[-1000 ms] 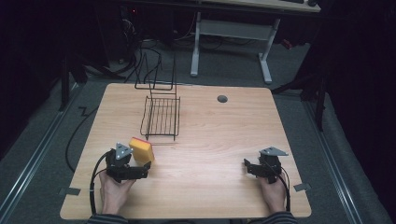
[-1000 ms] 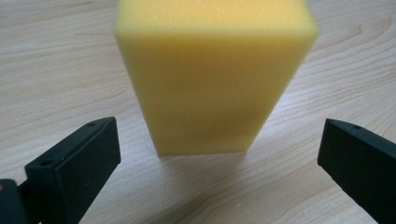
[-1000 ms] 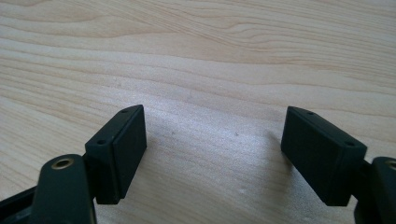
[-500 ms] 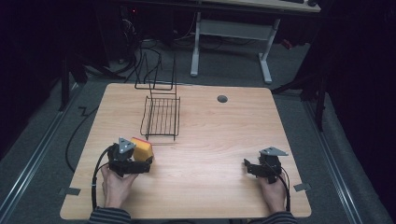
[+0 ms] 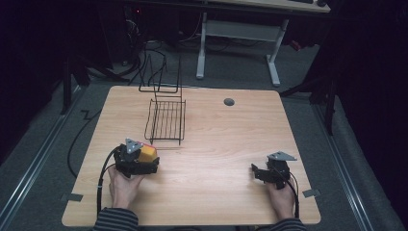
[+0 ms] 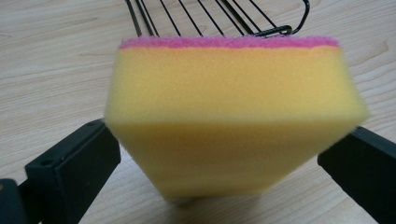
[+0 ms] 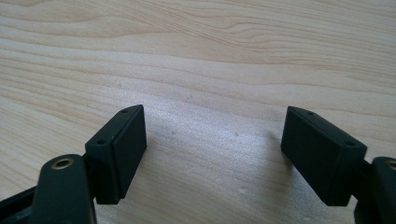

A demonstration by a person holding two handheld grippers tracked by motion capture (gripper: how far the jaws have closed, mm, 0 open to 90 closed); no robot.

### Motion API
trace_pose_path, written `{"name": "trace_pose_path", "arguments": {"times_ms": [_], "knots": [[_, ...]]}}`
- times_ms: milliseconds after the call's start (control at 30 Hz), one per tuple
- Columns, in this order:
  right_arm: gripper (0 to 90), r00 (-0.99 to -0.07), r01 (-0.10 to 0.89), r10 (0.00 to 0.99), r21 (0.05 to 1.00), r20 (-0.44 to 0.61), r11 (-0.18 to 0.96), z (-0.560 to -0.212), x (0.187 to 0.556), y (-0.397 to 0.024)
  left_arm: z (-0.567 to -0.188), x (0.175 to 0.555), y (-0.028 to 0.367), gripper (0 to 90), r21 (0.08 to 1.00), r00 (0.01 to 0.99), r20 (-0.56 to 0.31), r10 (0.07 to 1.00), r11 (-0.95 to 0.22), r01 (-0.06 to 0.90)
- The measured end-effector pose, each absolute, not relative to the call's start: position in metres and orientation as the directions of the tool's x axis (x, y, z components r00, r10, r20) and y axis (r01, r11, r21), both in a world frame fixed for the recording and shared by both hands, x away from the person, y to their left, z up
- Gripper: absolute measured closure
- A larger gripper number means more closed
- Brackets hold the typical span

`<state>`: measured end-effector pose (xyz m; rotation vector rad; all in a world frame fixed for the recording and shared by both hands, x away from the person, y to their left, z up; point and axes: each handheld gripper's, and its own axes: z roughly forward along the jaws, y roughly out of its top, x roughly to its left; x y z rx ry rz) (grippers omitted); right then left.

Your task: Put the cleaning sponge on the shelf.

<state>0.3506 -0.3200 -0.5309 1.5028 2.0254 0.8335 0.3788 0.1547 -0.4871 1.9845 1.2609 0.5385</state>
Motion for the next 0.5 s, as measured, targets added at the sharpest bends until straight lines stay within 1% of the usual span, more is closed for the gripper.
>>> {"name": "trace_pose_path", "arguments": {"times_ms": [167,500], "knots": [[22.6,-0.282,0.666,0.959,0.715,-0.021,0.212,-0.5309,0.3506,-0.3200,-0.4899,0.3826,0.1540,0.4,0.751,0.429,-0.032,0.903,-0.261,0.606],[22.6,-0.281,0.667,0.960,0.715,-0.021,0.211,-0.5309,0.3505,-0.3199,-0.4934,0.3861,0.1522,6.8,0.757,0.426,-0.035,0.904,-0.254,0.601]]}}
